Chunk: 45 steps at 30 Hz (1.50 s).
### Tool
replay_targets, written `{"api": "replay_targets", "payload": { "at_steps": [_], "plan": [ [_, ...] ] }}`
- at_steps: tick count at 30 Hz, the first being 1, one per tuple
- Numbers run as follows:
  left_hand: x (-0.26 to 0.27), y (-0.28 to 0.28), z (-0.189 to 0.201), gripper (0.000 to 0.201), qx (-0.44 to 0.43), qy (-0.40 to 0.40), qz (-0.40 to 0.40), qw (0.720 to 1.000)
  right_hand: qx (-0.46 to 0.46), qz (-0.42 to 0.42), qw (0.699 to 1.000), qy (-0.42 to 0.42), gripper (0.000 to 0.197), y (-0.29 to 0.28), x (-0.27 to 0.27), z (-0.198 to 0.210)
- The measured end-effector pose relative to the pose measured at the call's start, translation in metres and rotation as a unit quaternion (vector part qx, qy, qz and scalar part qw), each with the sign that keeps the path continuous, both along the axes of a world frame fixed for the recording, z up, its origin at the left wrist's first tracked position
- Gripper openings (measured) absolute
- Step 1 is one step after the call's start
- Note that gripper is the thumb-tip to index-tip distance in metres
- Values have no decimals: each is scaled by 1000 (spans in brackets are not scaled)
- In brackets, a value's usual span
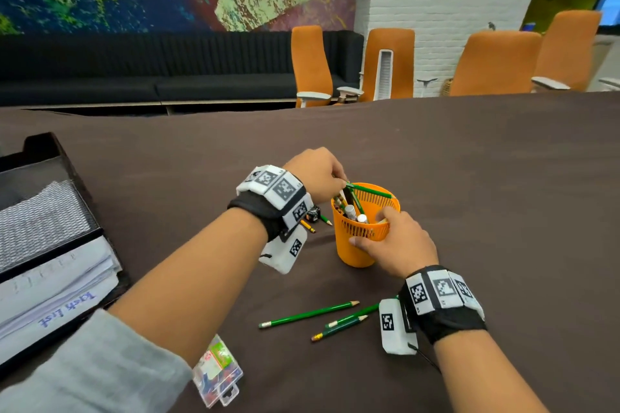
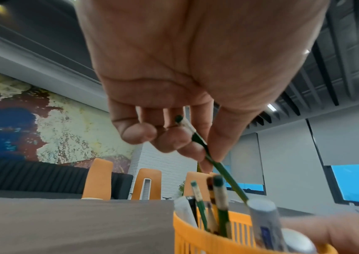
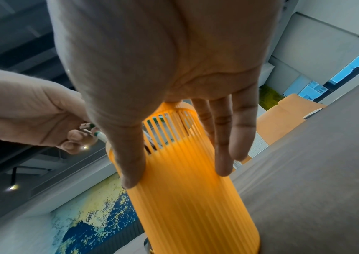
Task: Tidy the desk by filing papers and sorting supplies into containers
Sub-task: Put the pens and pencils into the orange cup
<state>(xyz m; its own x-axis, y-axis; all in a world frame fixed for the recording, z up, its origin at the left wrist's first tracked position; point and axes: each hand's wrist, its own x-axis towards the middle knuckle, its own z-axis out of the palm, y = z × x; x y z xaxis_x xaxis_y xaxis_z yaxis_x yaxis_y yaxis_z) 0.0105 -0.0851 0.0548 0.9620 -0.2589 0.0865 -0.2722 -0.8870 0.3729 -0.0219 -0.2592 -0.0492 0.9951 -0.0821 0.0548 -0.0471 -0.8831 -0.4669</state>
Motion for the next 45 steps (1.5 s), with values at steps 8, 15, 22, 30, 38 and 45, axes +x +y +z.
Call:
{"api": "replay_targets", "payload": {
  "at_steps": [8,15,22,30,38,45],
  "plan": [
    [6,15,10,21,23,13,12,1000,13,3,1000,5,75,1,0,-3],
    [14,4,-2,34,-47,2,9,999,41,-1,999,2,97,2,-3,-3],
    [31,-18,-19,58,-19,43,-15,999,46,4,999,4,96,2,-4,-2],
    [44,-37,-34,40,101,3,-29,994,42,14,999,10,92,-3,-1,-1],
    [55,-14,-48,47,-147,-30,40,988,35,12,999,16,96,-2,-1,-1],
    [79,22,-87,41,-338,-22,176,924,38,14,999,18,93,-3,-2,-1]
  ]
}}
